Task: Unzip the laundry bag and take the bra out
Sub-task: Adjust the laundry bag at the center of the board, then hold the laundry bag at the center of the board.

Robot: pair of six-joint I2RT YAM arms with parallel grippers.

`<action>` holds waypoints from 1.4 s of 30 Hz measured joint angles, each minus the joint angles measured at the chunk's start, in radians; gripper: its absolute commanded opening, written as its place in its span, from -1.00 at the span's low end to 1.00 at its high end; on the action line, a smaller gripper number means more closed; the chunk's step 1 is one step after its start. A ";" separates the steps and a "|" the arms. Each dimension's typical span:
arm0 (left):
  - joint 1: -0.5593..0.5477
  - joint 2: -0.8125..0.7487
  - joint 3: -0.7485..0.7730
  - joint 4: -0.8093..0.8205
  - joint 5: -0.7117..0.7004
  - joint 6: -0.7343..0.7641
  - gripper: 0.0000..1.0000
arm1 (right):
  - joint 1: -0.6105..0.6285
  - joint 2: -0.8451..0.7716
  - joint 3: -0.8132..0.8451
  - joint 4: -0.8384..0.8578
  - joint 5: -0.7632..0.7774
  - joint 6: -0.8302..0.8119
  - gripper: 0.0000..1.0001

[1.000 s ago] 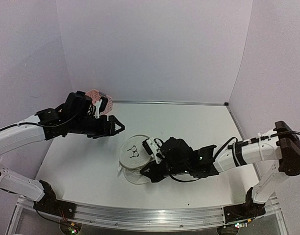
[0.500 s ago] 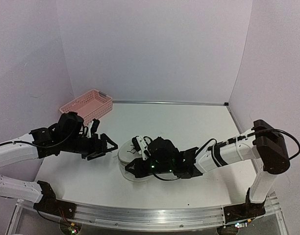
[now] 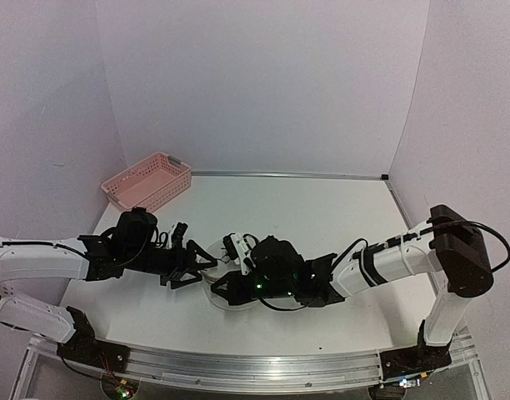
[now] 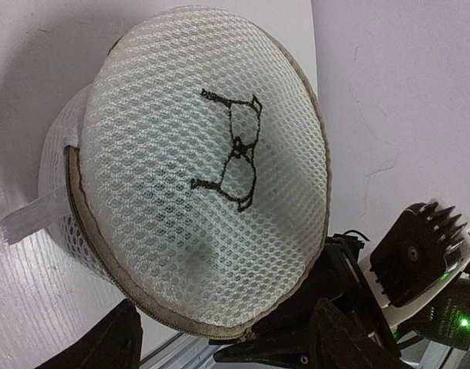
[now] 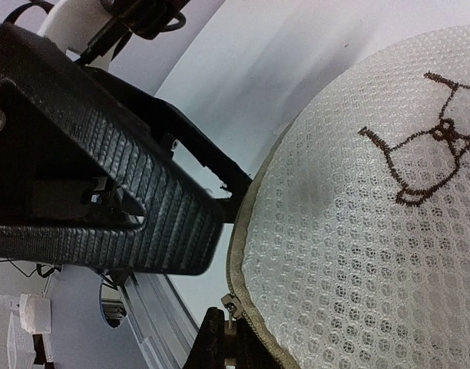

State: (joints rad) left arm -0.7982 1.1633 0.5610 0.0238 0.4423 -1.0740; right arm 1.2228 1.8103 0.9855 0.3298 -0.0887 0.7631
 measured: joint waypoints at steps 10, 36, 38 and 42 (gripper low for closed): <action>0.000 0.077 -0.008 0.113 0.031 -0.063 0.42 | 0.010 -0.016 -0.035 0.012 0.015 -0.003 -1.00; 0.001 0.151 -0.028 0.194 0.047 -0.127 -0.98 | 0.025 -0.063 -0.085 0.048 0.042 -0.007 -1.00; 0.001 0.151 -0.026 0.200 0.054 -0.127 -1.00 | 0.027 -0.063 -0.091 0.049 0.042 -0.006 -1.00; 0.000 0.151 -0.025 0.206 0.061 -0.127 -1.00 | 0.032 -0.069 -0.113 0.050 0.048 -0.002 -1.00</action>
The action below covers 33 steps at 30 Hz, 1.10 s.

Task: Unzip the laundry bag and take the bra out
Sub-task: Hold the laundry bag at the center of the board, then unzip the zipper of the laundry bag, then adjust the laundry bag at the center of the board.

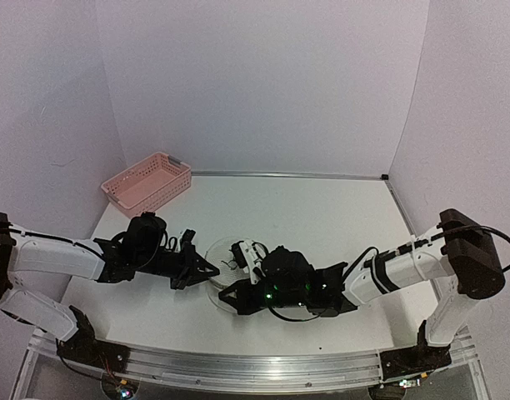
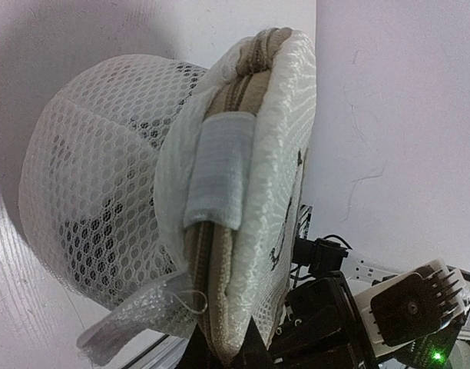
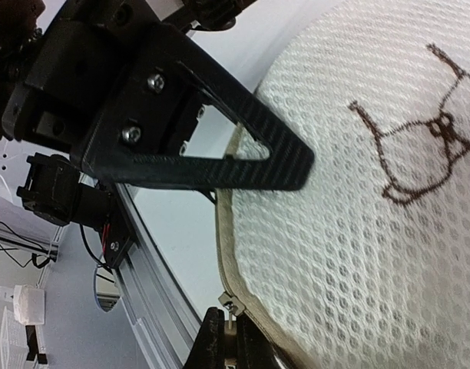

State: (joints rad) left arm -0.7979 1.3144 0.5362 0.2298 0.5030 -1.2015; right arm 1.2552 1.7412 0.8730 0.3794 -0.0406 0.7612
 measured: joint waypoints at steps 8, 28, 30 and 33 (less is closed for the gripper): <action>0.000 0.001 0.021 -0.002 0.011 0.022 -1.00 | 0.003 -0.100 -0.101 -0.003 0.040 0.010 -1.00; 0.000 0.000 0.113 -0.011 0.134 0.189 -1.00 | 0.009 -0.332 -0.215 -0.313 0.304 -0.210 -1.00; 0.000 0.002 0.122 -0.014 0.143 0.208 -1.00 | 0.009 -0.344 -0.225 -0.320 0.314 -0.230 -1.00; -0.002 0.019 0.153 -0.021 0.158 0.237 -1.00 | 0.016 -0.377 -0.248 -0.323 0.325 -0.257 -1.00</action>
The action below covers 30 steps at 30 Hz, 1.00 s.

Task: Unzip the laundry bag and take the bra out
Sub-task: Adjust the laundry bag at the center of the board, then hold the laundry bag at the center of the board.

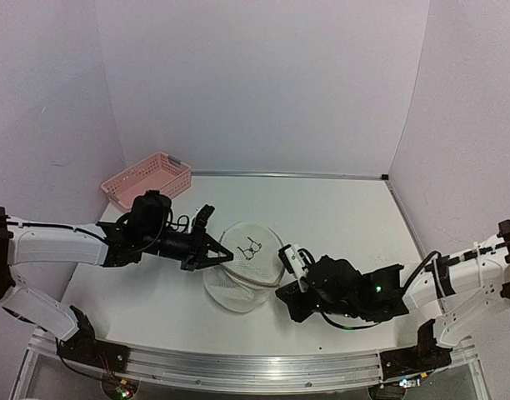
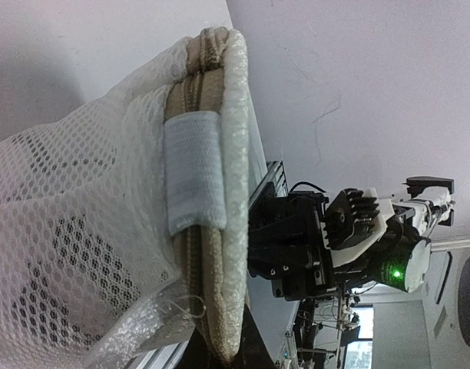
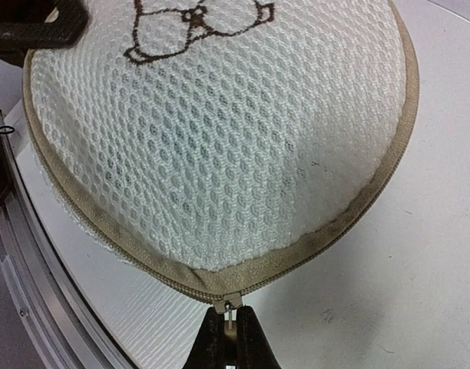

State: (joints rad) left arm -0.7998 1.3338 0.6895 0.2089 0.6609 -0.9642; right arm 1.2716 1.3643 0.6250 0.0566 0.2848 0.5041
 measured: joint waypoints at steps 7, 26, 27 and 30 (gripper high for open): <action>0.000 0.109 0.137 -0.066 0.036 0.089 -1.00 | 0.087 0.005 -0.011 0.014 0.045 -0.019 -1.00; 0.015 0.273 0.526 -0.532 -0.309 0.374 0.35 | 0.105 0.282 0.258 0.124 0.085 0.049 -1.00; 0.015 0.260 0.526 -0.552 -0.338 0.378 0.39 | 0.101 0.293 0.271 0.128 0.079 0.050 -1.00; 0.016 0.174 0.521 -0.607 -0.441 0.371 0.49 | 0.091 0.324 0.298 0.129 0.060 0.055 -1.00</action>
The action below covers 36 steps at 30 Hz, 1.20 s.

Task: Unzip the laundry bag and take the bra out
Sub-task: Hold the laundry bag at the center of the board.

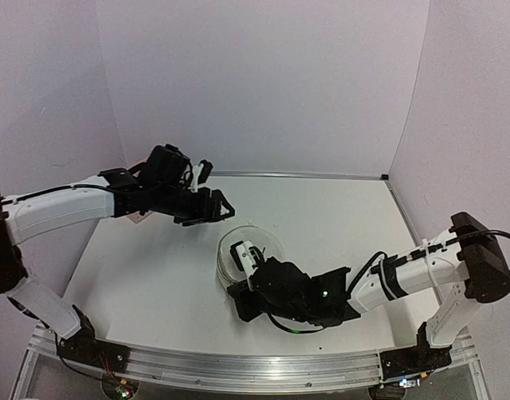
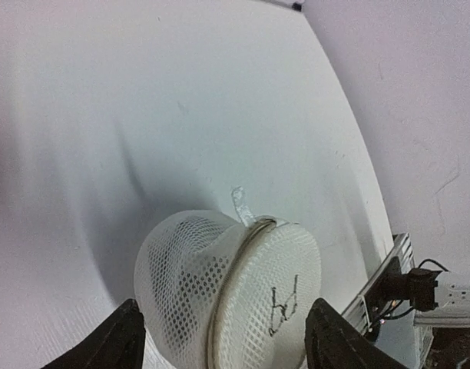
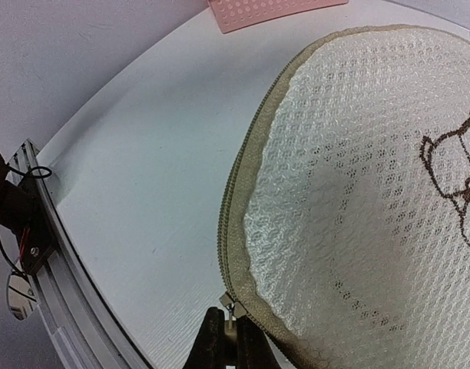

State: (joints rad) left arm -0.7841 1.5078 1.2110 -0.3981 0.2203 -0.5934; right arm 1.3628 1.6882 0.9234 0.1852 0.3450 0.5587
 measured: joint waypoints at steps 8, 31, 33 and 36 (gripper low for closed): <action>0.000 -0.267 -0.085 -0.024 -0.091 -0.035 0.54 | -0.019 0.029 0.026 0.000 -0.042 0.004 -1.00; -0.005 -0.196 -0.363 0.203 0.257 -0.226 0.49 | -0.019 0.029 0.027 -0.001 -0.098 0.015 -1.00; -0.010 -0.177 -0.370 0.216 0.261 -0.228 0.48 | -0.019 0.029 0.027 -0.001 -0.098 0.014 -1.00; -0.023 -0.158 -0.376 0.218 0.267 -0.240 0.48 | -0.019 0.029 0.027 -0.001 -0.098 0.014 -1.00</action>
State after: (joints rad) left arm -0.8066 1.3495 0.8352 -0.1799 0.4873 -0.8333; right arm 1.3441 1.7168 0.9508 0.1844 0.2466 0.5732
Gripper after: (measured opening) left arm 0.741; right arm 0.042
